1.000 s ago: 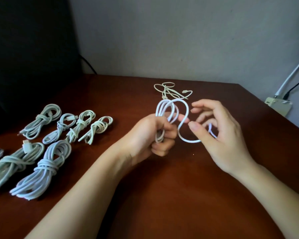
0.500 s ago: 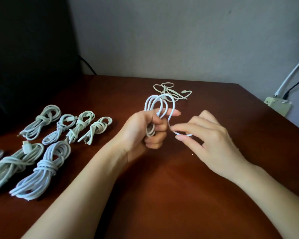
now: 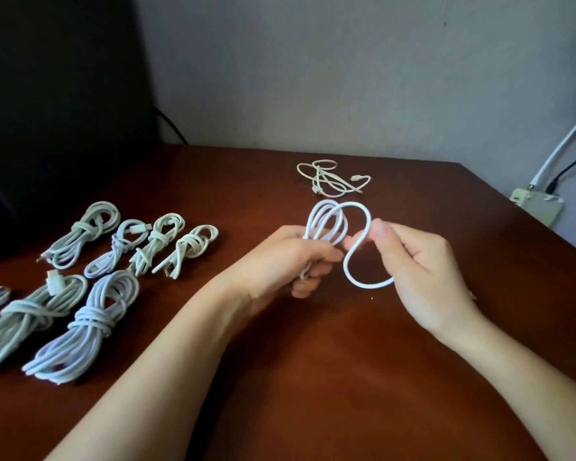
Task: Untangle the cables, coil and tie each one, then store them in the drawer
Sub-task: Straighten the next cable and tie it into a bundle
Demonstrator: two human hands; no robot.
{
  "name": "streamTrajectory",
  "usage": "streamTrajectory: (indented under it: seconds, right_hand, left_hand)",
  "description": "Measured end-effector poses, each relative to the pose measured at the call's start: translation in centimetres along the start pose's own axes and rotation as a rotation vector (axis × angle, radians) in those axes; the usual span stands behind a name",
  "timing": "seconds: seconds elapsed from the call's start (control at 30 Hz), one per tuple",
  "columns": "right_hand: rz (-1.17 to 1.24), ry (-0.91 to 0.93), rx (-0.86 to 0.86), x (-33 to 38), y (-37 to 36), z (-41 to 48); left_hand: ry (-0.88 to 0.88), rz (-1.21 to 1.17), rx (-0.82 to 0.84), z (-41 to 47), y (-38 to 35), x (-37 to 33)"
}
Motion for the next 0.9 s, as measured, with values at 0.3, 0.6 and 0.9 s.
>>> streamTrajectory:
  seconds: [0.3,0.6,0.9]
  right_hand:
    - [0.365,-0.265,0.124,-1.0,-0.7,0.5]
    - [0.239,-0.261,0.198,-1.4,-1.2,0.3]
    - [0.105,-0.217,0.283,-2.1,-1.6,0.1]
  left_hand:
    - [-0.024,0.064,0.125,0.2,-0.8,0.0]
    - [0.016,0.199,0.080,0.3,-1.2,0.1]
    - [-0.053,0.363,-0.036,0.4,-1.6,0.2]
Point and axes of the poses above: each hand's wrist, its own z-axis towards the middle knuckle, its own y-axis out of the back of the hand, x = y × z, the point moved 5 cm from there along z, towards the middle knuckle, and after that the axes turned 13 degrees about x, right-handed, at the moved point
